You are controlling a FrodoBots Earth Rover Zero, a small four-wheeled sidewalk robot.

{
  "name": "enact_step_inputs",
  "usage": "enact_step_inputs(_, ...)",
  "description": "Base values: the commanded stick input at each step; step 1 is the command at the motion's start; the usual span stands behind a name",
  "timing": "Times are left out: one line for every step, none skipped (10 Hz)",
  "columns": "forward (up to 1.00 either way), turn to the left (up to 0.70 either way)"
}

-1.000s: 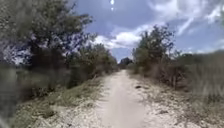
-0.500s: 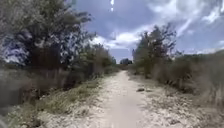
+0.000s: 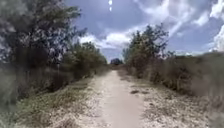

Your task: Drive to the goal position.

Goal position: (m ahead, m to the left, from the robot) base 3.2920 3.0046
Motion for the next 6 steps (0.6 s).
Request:
enact_step_inputs(0.50, 0.00)
enact_step_inputs(0.50, 0.00)
enact_step_inputs(0.50, 0.00)
enact_step_inputs(0.50, 0.00)
enact_step_inputs(0.50, 0.00)
enact_step_inputs(0.50, 0.02)
